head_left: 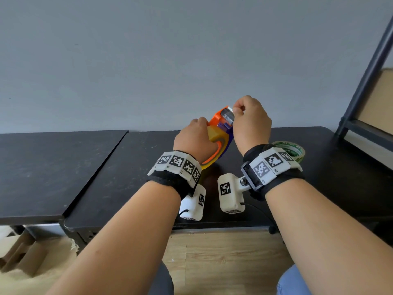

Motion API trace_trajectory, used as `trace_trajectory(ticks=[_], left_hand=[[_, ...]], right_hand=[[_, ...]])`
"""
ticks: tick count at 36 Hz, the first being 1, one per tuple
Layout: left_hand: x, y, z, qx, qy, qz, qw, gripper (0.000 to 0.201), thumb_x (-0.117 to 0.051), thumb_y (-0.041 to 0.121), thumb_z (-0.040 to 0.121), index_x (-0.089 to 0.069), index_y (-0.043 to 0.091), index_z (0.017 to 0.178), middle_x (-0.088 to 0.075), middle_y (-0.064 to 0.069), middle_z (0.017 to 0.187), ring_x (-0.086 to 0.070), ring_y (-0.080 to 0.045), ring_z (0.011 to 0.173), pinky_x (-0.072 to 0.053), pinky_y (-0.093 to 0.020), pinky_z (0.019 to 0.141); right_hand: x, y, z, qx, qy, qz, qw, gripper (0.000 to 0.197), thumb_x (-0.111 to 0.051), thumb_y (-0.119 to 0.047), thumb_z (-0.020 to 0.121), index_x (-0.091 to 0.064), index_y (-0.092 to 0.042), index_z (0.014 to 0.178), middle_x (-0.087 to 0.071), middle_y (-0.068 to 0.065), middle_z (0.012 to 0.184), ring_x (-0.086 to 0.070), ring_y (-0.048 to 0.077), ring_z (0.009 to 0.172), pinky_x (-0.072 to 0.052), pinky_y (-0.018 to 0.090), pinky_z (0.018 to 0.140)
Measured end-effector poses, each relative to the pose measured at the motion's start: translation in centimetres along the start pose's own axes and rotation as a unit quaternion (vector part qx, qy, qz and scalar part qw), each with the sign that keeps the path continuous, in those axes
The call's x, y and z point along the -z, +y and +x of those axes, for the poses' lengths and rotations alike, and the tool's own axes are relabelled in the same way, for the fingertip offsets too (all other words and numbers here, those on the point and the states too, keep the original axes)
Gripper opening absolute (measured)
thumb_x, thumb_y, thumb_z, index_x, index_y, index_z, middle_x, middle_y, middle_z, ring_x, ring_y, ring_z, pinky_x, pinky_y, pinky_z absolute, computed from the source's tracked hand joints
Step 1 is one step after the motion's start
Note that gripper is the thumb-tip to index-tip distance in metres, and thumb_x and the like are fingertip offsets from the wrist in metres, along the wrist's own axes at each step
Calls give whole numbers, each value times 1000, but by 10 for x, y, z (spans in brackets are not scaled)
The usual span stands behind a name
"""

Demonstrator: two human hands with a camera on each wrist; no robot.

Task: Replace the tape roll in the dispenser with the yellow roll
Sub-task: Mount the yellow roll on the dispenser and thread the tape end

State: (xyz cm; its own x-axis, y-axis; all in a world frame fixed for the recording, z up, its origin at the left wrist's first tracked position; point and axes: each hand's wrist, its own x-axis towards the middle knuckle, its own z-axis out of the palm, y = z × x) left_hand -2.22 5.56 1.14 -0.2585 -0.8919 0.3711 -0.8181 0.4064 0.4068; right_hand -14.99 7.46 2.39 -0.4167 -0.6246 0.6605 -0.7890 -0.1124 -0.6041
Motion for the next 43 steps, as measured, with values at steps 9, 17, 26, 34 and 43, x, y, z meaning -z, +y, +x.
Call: trace_trajectory(ticks=[9, 17, 26, 34, 43], left_hand=[[1, -4, 1, 0, -25, -13, 1000, 48, -64, 28, 75, -52, 15, 120, -57, -4, 118, -60, -26, 97, -49, -34, 73], [4, -9, 7, 5, -43, -50, 998, 57, -78, 30, 71, -51, 17, 120, -57, -1, 111, -53, -18, 91, -42, -30, 71], [12, -16, 12, 33, -70, -131, 988, 53, -85, 22, 65, -57, 19, 110, -59, 4, 94, -58, -18, 89, -42, -26, 65], [15, -19, 11, 36, -77, -165, 983, 56, -86, 19, 65, -59, 17, 114, -61, 2, 98, -58, -18, 90, -45, -29, 72], [23, -26, 13, 42, -101, -190, 976, 57, -87, 16, 64, -60, 17, 114, -61, 4, 93, -59, -16, 83, -46, -24, 65]], right_hand=[[1, 4, 4, -62, 7, 44, 997, 19, -42, -18, 98, -61, -15, 102, -72, 3, 99, -63, 25, 91, -42, 30, 74], [3, 1, 4, -113, 5, 77, 991, 18, -46, -17, 95, -64, -18, 99, -74, 0, 102, -66, 23, 96, -50, 36, 87], [8, -1, 7, -173, -37, 149, 973, 17, -56, -14, 80, -72, -19, 80, -74, 0, 88, -69, 25, 86, -58, 47, 81], [13, -4, 10, -241, -91, 263, 930, 13, -58, -2, 83, -67, -12, 81, -68, 12, 88, -63, 30, 82, -54, 33, 67], [14, -6, 8, -222, -139, 304, 916, 18, -51, -7, 95, -69, -6, 99, -67, 9, 91, -64, 17, 72, -55, 25, 63]])
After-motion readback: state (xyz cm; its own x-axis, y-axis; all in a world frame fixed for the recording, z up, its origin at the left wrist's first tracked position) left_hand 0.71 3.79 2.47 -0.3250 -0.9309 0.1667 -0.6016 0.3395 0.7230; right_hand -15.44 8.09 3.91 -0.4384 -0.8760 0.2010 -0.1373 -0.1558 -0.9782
